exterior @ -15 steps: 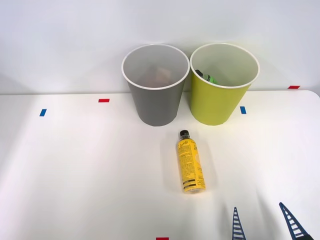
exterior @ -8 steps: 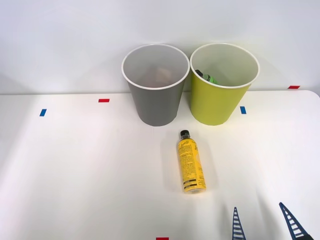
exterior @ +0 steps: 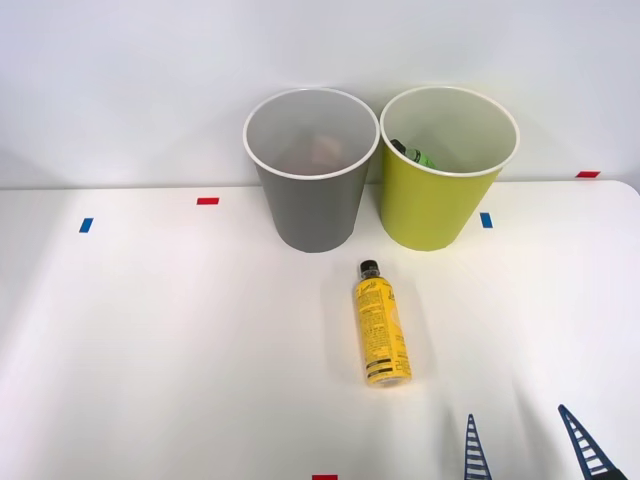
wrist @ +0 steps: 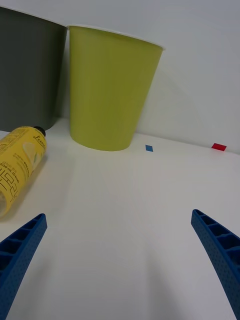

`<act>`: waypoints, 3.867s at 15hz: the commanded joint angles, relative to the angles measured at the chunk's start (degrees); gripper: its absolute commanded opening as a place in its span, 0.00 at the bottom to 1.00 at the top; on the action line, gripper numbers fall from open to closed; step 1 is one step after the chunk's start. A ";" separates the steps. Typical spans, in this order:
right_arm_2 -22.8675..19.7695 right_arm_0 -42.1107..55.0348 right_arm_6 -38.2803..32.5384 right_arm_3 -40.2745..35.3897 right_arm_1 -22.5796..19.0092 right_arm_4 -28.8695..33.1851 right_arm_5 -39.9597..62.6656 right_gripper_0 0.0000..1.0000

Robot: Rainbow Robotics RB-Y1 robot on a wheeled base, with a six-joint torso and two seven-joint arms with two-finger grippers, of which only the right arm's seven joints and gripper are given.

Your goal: Put cans in the gray bin, plastic bottles in the light green bin

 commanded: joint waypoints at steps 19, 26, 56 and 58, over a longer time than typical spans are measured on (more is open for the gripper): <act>0.00 0.00 0.00 0.00 0.00 0.00 0.00 1.00; 1.58 -2.28 -2.29 -0.18 -6.94 -0.62 0.79 1.00; 9.05 -42.27 -39.64 -31.29 -15.82 -4.75 96.15 1.00; 13.18 -44.47 -48.60 -31.29 -20.74 -1.67 96.15 1.00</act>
